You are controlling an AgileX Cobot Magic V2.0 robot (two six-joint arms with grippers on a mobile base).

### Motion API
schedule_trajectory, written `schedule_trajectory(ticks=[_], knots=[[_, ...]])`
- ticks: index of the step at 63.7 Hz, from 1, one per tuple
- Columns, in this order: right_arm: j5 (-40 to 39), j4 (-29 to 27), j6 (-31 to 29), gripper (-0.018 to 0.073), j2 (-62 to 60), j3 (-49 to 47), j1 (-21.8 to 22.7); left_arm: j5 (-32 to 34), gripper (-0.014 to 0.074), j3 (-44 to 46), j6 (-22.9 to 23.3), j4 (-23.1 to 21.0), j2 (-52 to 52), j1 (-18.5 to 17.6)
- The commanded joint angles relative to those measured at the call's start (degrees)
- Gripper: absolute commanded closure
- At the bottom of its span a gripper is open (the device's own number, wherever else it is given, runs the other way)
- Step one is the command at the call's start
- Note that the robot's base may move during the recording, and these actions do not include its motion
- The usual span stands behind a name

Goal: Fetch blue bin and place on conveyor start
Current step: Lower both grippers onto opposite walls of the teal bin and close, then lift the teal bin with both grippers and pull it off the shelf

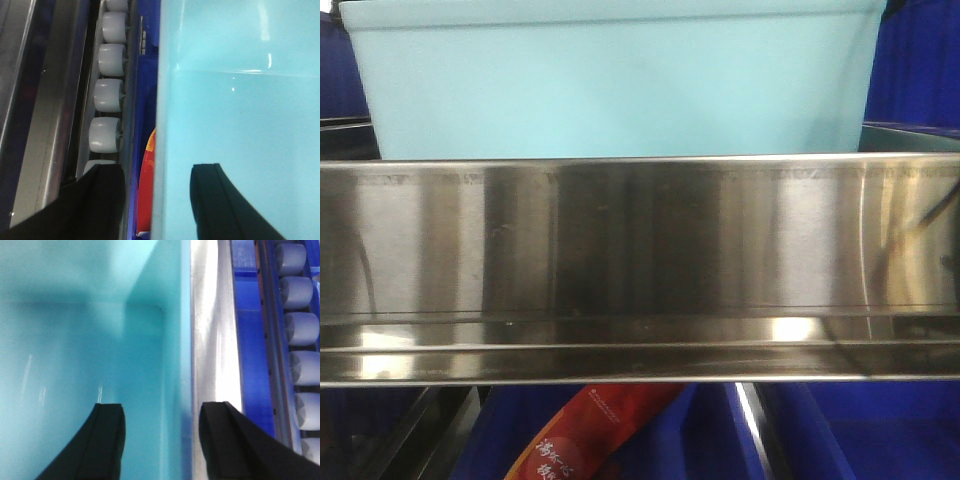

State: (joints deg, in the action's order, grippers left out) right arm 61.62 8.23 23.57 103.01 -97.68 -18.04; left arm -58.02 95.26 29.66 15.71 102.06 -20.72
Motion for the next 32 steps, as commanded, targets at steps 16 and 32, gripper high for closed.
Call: schedule_trajectory(ticks=[16, 32], knots=[[-0.9, 0.4, -0.1, 0.0315, -0.3, -0.5, 0.3, 0.4, 0.0357, 0.4, -0.3, 0.0, -0.2, 0.2], [-0.8, 0.4, -0.1, 0.0633, -0.3, -0.5, 0.3, 0.4, 0.0639, 0.4, -0.3, 0.0, -0.2, 0.2]])
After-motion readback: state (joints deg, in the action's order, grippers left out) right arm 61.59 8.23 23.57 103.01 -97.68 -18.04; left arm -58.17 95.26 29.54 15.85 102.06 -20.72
